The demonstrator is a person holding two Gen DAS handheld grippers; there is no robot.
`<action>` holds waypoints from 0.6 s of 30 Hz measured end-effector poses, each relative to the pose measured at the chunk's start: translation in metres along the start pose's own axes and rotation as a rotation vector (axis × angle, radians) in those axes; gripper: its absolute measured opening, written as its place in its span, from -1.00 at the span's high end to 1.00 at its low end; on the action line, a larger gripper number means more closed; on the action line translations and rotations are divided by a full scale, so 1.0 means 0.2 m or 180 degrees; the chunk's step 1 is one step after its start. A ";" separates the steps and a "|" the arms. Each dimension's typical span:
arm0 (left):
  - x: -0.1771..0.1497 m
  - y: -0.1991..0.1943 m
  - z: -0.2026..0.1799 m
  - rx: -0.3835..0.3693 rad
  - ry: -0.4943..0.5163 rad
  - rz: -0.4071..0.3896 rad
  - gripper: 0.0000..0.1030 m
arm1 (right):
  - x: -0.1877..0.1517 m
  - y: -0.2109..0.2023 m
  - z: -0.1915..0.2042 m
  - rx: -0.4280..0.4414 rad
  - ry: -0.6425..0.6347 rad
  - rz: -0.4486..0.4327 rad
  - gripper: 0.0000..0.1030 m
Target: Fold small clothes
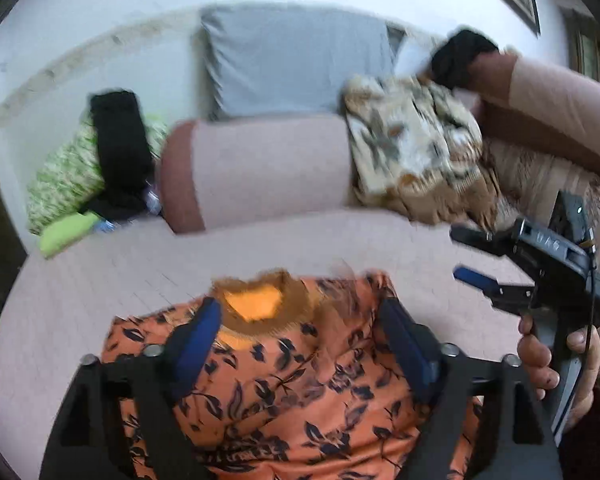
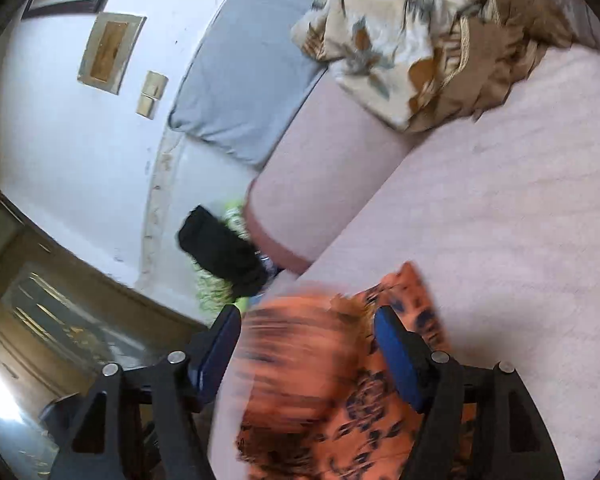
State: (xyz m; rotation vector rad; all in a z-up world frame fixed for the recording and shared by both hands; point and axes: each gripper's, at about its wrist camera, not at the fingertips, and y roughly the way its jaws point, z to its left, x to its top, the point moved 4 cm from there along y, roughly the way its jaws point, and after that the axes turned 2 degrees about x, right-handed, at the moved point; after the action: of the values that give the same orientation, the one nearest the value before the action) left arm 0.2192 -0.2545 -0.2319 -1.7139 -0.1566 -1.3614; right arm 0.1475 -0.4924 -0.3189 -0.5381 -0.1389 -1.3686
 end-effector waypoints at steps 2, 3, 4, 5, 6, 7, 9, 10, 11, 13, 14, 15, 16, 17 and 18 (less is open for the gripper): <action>-0.02 -0.03 0.15 0.0180 -0.0195 -0.0133 -0.73 | -0.02 0.03 0.01 -0.0027 -0.0088 0.0134 -0.42; -0.05 -0.03 0.26 0.0383 -0.0306 -0.0177 -0.76 | -0.04 0.06 0.02 -0.0068 -0.0168 0.0211 -0.42; -0.08 -0.02 0.34 0.0561 -0.0379 -0.0165 -0.77 | -0.06 0.08 0.04 -0.0127 -0.0264 0.0281 -0.42; -0.12 0.01 0.45 0.0764 -0.0474 -0.0057 -0.77 | -0.07 0.11 0.05 -0.0158 -0.0318 0.0322 -0.42; -0.17 0.04 0.57 0.0946 -0.0605 0.0105 -0.77 | -0.10 0.15 0.06 -0.0182 -0.0378 0.0400 -0.42; -0.21 0.07 0.67 0.1052 -0.0724 0.0173 -0.77 | -0.13 0.20 0.07 -0.0203 -0.0415 0.0514 -0.42; -0.33 0.12 0.87 0.1261 -0.1035 0.0341 -0.77 | -0.19 0.29 0.06 -0.0357 -0.0450 0.0691 -0.42; -0.40 0.16 0.96 0.1339 -0.1198 0.0534 -0.77 | -0.21 0.33 0.05 -0.0474 -0.0463 0.0731 -0.42; -0.43 0.19 1.01 0.1352 -0.1298 0.0643 -0.77 | -0.23 0.37 0.03 -0.0576 -0.0467 0.0746 -0.42; -0.49 0.23 1.09 0.1451 -0.1381 0.0759 -0.77 | -0.24 0.44 -0.01 -0.0661 -0.0408 0.0750 -0.42; -0.51 0.24 1.11 0.1564 -0.1346 0.0806 -0.77 | -0.24 0.48 -0.02 -0.0659 -0.0350 0.0751 -0.42; -0.52 0.26 1.13 0.1634 -0.1325 0.0849 -0.77 | -0.25 0.52 -0.05 -0.0669 -0.0271 0.0778 -0.39; -0.52 0.28 1.13 0.1635 -0.1326 0.0869 -0.77 | -0.27 0.56 -0.08 -0.0711 -0.0203 0.0826 -0.37; -0.52 0.29 1.13 0.1618 -0.1327 0.0888 -0.77 | -0.28 0.59 -0.10 -0.0746 -0.0186 0.0856 -0.19; -0.52 0.30 1.13 0.1637 -0.1298 0.0939 -0.77 | -0.30 0.62 -0.11 -0.0805 -0.0207 0.0916 0.24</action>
State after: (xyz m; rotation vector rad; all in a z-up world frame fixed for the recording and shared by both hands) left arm 0.3758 -0.0867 -0.3468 -1.4772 -0.4263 -0.6681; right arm 0.2484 -0.4355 -0.3982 -0.7835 0.0592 -1.0935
